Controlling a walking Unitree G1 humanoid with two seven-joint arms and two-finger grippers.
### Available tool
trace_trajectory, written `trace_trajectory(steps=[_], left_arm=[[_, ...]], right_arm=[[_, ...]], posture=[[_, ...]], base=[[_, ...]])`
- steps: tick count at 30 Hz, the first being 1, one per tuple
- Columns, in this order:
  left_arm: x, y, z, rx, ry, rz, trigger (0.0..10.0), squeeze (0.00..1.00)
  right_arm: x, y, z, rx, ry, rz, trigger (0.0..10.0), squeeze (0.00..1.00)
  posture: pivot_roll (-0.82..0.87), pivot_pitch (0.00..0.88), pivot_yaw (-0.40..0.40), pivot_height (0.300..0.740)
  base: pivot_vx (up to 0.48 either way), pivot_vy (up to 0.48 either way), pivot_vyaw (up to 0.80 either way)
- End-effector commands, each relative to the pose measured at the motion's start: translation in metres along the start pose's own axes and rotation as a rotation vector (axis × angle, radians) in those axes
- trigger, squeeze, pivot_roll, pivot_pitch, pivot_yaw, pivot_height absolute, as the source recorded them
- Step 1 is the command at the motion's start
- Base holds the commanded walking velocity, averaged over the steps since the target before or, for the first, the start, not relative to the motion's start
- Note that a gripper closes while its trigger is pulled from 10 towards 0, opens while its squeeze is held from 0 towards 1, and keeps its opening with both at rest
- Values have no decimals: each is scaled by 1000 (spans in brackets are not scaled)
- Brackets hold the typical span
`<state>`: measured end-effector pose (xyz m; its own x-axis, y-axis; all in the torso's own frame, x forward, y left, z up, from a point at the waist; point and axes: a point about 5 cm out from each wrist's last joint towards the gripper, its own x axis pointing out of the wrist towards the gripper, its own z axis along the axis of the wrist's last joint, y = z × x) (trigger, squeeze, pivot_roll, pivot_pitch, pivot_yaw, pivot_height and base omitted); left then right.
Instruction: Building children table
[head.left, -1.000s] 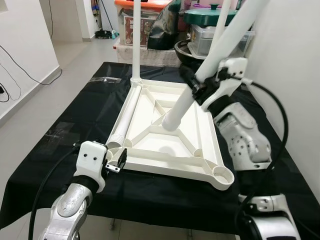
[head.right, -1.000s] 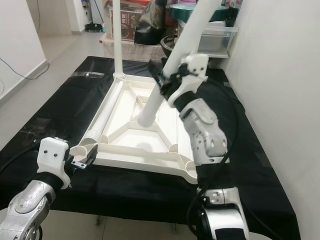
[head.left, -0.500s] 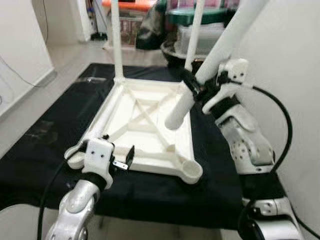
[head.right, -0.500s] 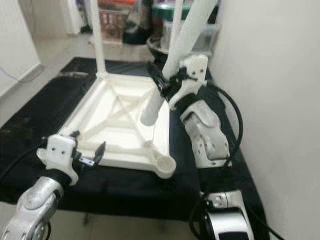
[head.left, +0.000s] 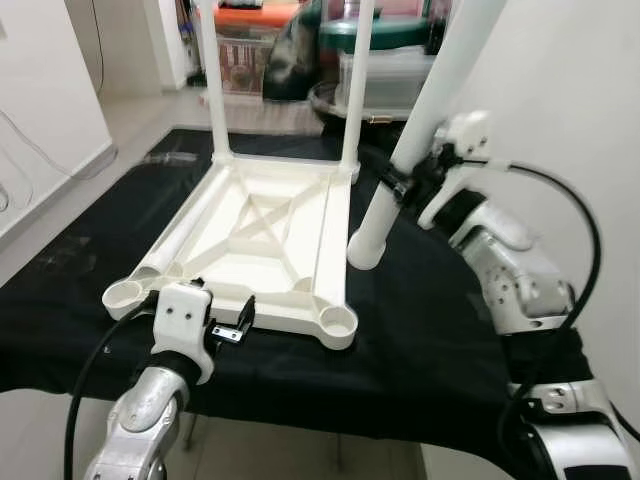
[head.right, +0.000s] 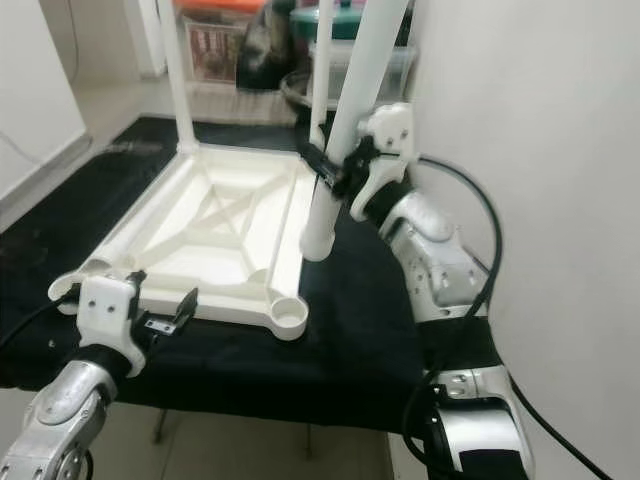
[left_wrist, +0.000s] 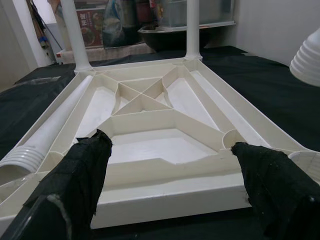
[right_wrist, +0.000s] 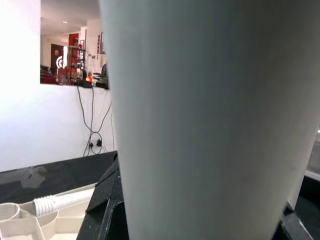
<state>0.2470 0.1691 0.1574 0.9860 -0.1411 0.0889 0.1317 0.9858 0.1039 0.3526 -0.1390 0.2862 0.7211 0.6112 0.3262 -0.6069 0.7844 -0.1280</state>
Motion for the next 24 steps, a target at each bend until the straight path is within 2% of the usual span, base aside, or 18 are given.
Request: trace_trajectory(steps=[1,4,7,10,13,19,22,24], left_arm=[[-2,1,-5,-18,28,10,10000,0],[-3,2,-6,-31,38,12,10000,0],[-2,3,-6,-30,35,11,10000,0],[-1,5,-5,-23,28,14,10000,0],[-1,6,-5,-18,24,20,10000,0],[-2,5,-5,-19,23,24,10000,0],[-4,5,-7,-13,30,28,10000,0],[-4,5,-7,-13,30,28,10000,0]], right_arm=[[2,-1,4,31,-17,6,10000,0],[-1,1,-1,103,-10,13,10000,0],[-2,1,-2,102,-5,19,10000,0],[-4,-1,-2,92,-5,14,10000,0],[-5,-4,-1,77,-2,8,10000,0],[-9,-10,-1,13,38,43,10000,0],[-17,-19,-3,-93,104,123,10000,0],[-17,-19,-3,-93,104,123,10000,0]], posture=[[117,0,-72,740],[112,0,-63,740],[112,0,-63,740],[101,0,-56,740],[100,0,-56,740],[103,0,-65,740],[104,0,-70,740],[104,0,-70,740]], base=[[0,480,-569],[0,480,-800],[0,480,-800],[0,480,0],[0,0,0],[0,0,0],[0,0,0],[0,0,0]])
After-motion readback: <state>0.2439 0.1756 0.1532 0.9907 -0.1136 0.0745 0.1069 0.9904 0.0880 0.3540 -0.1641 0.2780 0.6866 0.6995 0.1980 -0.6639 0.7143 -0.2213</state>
